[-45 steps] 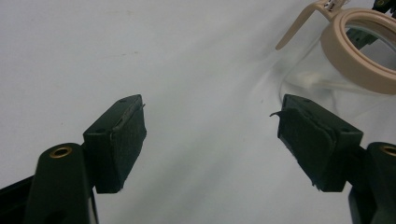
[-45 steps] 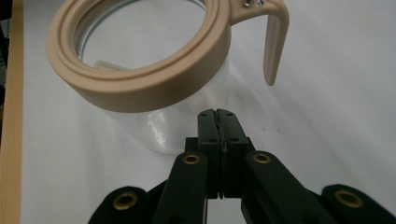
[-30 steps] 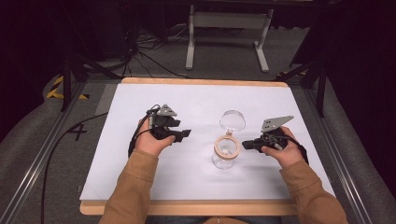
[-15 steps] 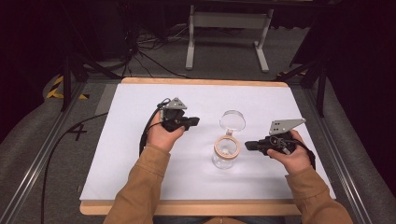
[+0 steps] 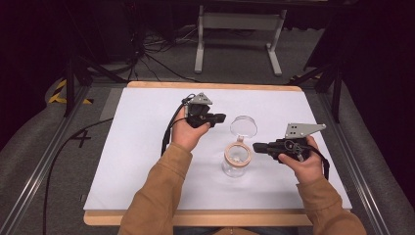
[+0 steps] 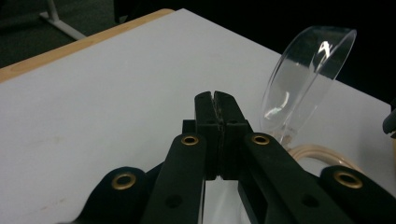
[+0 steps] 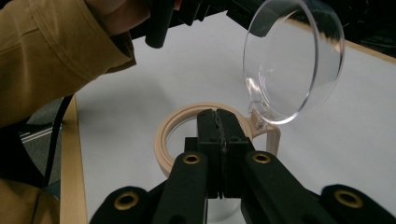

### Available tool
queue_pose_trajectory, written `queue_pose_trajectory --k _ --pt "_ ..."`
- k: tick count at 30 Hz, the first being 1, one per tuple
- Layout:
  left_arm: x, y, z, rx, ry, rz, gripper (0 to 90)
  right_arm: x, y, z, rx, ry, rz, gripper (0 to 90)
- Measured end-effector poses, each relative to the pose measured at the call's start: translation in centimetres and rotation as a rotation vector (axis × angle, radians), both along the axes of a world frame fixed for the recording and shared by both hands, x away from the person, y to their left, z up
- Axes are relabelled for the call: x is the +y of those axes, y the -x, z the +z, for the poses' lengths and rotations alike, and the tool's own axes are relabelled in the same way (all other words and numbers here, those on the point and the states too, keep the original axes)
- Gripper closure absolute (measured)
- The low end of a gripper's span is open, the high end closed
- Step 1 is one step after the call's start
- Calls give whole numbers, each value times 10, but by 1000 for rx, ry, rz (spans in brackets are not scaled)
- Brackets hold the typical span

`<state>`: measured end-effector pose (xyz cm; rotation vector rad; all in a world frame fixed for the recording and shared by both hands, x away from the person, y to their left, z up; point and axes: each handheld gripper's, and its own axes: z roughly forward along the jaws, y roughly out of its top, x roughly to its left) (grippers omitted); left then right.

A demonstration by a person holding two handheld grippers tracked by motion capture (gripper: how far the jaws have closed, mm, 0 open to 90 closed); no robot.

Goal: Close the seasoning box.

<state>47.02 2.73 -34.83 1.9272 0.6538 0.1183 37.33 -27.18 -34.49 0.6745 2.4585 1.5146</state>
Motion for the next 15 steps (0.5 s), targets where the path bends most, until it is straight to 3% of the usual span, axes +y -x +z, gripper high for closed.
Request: queue_pose_trajectory --k 3,15 --pt "-8 -3 -2 -31 10 -25 870 2 0 0 -6 -20 -8 900" --pt "-16 -1 -2 -30 16 -76 887 9 -2 -4 -8 -26 -11 900"
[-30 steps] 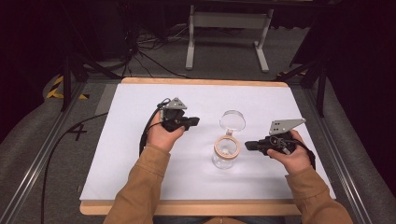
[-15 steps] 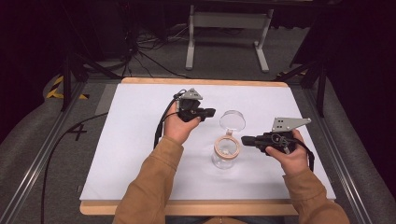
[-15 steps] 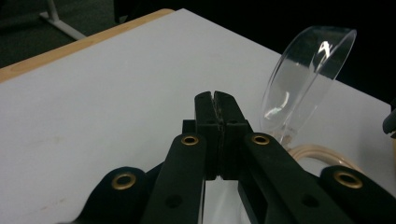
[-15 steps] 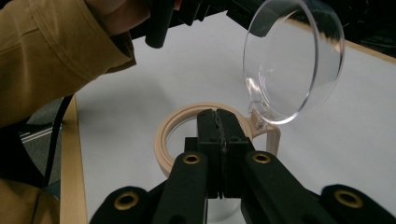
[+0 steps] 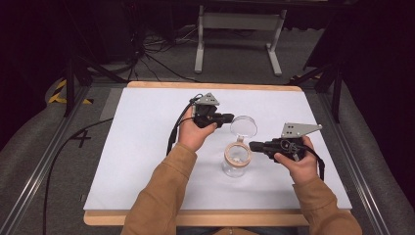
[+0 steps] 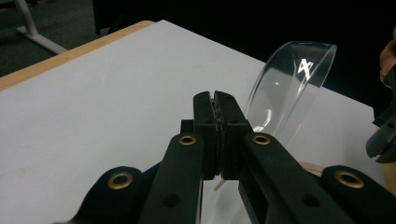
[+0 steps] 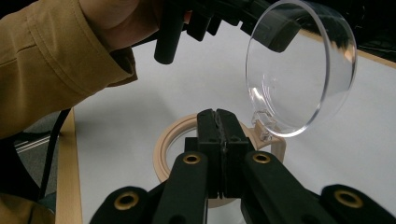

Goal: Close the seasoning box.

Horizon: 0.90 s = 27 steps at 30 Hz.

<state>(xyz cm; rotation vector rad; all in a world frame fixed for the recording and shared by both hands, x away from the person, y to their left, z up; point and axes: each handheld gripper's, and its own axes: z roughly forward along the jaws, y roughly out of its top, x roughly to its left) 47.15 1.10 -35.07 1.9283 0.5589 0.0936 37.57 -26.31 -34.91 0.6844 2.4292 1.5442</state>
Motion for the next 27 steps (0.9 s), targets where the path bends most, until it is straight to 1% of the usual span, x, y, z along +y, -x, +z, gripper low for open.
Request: queue_pose_trajectory --k 2,3,4,5,6,7,10,11,14,15,16,17,18,19,21,22,23,25,27 --pt "-1 2 1 -3 0 -15 889 0 0 0 2 -4 -4 900" --pt "-1 4 1 -1 -4 -13 892 0 0 0 3 -7 -4 900" --pt "0 5 2 -6 -15 -15 893 0 0 0 5 -9 -4 900" --pt "0 6 2 -15 -11 -19 894 -1 0 1 10 -14 -2 900" --pt "1 7 3 -13 -15 -24 895 -1 0 1 14 -17 1 900" --pt "1 8 3 -12 -11 -28 895 -1 0 1 12 -18 2 900" --pt "3 12 4 -18 -26 -51 896 -1 0 1 11 -20 2 900" --pt "4 13 4 -29 -30 -56 896 -1 0 1 11 -20 2 900" --pt "8 18 5 -39 -50 -77 897 -1 1 2 20 -18 8 900" --pt "8 19 5 -55 -48 -81 897 -1 1 2 26 -17 13 900" --pt "9 21 6 -47 -53 -76 897 -1 1 2 26 -17 16 900" --pt "10 23 6 -49 -52 -73 896 -1 1 2 26 -18 19 900" --pt "12 23 7 -55 -67 -77 897 -1 1 3 28 -16 22 900" --pt "13 25 7 -56 -67 -79 897 -1 2 3 29 -15 24 900" --pt "14 27 7 -42 -73 -84 896 -1 2 4 28 -13 23 900" --pt "14 27 7 -52 -79 -91 896 -1 2 4 29 -13 22 900" --pt "13 27 7 -60 -75 -92 896 -1 1 3 29 -14 21 900" --pt "13 28 7 -58 -77 -89 895 -1 1 3 29 -13 20 900" --pt "12 27 7 -56 -75 -103 894 -1 1 3 29 -16 18 900"
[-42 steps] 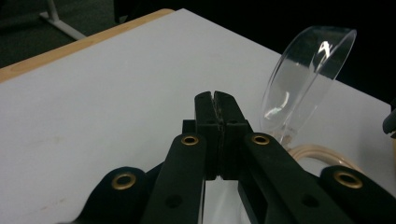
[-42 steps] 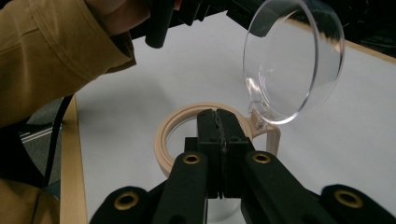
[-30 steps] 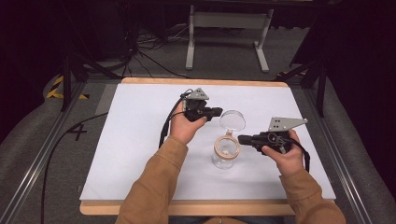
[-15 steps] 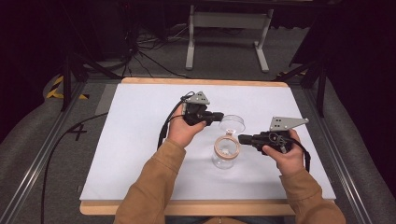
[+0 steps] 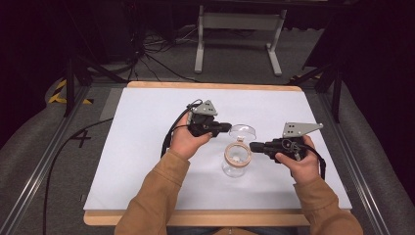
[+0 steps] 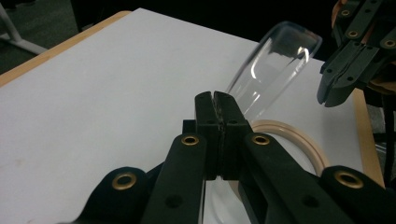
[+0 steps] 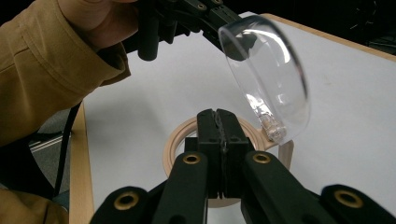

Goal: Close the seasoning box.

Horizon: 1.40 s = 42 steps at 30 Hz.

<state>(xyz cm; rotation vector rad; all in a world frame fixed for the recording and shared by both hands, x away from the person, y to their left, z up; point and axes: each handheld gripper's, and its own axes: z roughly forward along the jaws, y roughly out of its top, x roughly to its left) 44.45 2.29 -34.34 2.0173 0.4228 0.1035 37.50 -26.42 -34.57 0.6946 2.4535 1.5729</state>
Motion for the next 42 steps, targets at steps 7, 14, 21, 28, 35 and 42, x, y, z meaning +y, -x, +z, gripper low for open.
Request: queue_pose_trajectory --k 7,14,21,28,35,42 --pt "-1 4 -1 -7 -27 -17 895 2 1 0 7 8 17 900" --pt "9 10 0 -6 -38 11 878 4 3 -1 35 31 45 900" --pt "24 20 -11 28 -113 38 890 7 6 0 49 77 73 900" --pt "35 26 -20 85 -166 23 893 8 8 -1 61 118 89 900" --pt "41 32 -21 138 -201 5 865 8 8 -4 77 149 93 900" --pt "46 33 -23 177 -239 -20 856 8 8 -5 91 184 99 900"
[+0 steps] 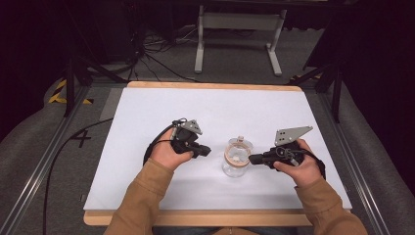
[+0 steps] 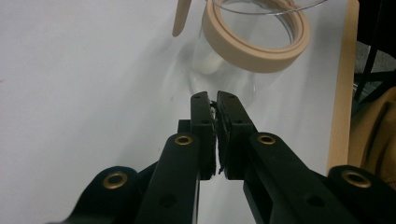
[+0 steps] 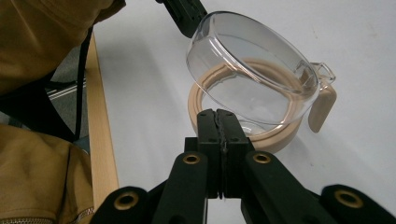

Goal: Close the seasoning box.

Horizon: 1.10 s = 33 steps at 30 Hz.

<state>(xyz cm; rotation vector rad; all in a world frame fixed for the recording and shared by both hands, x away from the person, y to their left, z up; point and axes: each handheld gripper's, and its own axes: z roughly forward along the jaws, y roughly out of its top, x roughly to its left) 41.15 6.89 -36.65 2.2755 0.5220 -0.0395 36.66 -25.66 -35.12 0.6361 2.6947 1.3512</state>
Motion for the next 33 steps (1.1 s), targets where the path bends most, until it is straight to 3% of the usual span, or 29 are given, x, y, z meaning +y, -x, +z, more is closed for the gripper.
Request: queue_pose_trajectory --k 11,19,25,28,33 --pt "4 0 -2 30 -28 -9 860 4 0 -4 31 57 31 900" --pt "4 1 -1 28 -31 1 845 1 0 -2 33 66 34 900" --pt "7 1 1 7 -31 50 700 -4 -1 3 10 47 8 873" --pt "15 1 3 -5 -13 101 633 -11 -3 8 -7 31 -17 844" --pt "27 1 5 -20 -7 143 575 -27 -8 15 -39 24 -86 811"
